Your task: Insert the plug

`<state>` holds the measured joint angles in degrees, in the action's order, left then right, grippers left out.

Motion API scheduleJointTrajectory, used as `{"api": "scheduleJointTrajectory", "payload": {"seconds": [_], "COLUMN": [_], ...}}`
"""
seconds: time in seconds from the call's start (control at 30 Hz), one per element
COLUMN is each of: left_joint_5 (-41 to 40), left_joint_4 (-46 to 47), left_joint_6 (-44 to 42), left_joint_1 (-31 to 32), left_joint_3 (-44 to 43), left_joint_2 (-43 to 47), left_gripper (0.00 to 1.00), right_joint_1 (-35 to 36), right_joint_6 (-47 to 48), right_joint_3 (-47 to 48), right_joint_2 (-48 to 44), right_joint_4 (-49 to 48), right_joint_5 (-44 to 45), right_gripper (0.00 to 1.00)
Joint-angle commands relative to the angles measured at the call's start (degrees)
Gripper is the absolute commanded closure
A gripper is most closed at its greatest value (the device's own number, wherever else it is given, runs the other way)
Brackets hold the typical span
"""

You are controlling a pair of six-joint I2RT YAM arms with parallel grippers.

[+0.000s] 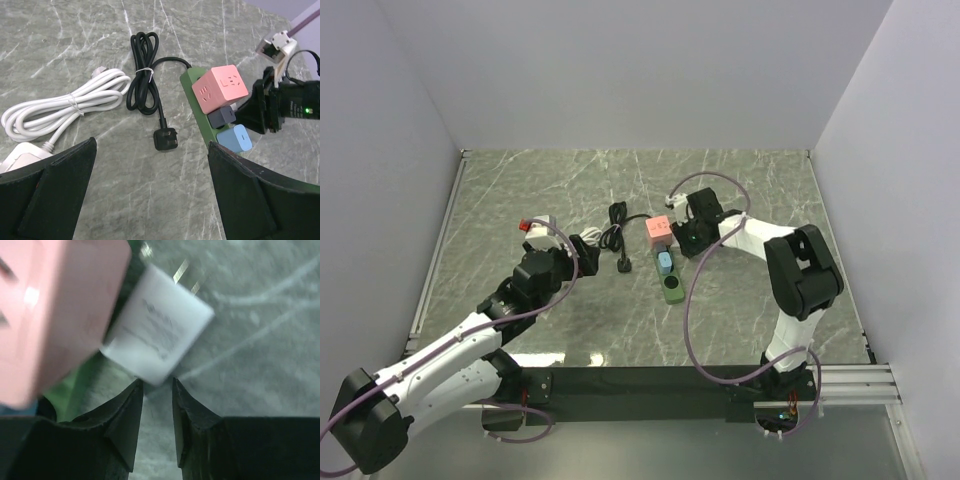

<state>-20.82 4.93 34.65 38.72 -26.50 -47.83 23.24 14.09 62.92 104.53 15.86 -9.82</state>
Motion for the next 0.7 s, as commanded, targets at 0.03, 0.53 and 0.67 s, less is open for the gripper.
{"api": "scheduleJointTrajectory", "payload": {"seconds": [0.03, 0.53, 0.67], "left_joint_5": [1.5, 0.7, 0.0], "left_joint_4": [2.4, 2.2, 1.4], "left_joint_6": [-0.7, -1.3, -1.3], "left_joint_1": [-0.3, -0.3, -0.3], "left_joint_3": [-1.6, -1.4, -1.4], "left_joint_2": [-0.9, -1.7, -0.9], "left_gripper": [0.01, 0.01, 0.01], "right_joint_1": [-0.2, 7.0, 9.0], "right_joint_6": [-4.4, -14.0, -17.5], "right_joint_3": [-4.8, 3.8, 5.0], "right_joint_2": [-9.4, -3.3, -2.2], "right_joint_4": [-2.7, -2.5, -3.1], "right_joint_5": [4.2, 15.4, 14.7], "right_gripper": [0.64, 0.37, 0.3]}}
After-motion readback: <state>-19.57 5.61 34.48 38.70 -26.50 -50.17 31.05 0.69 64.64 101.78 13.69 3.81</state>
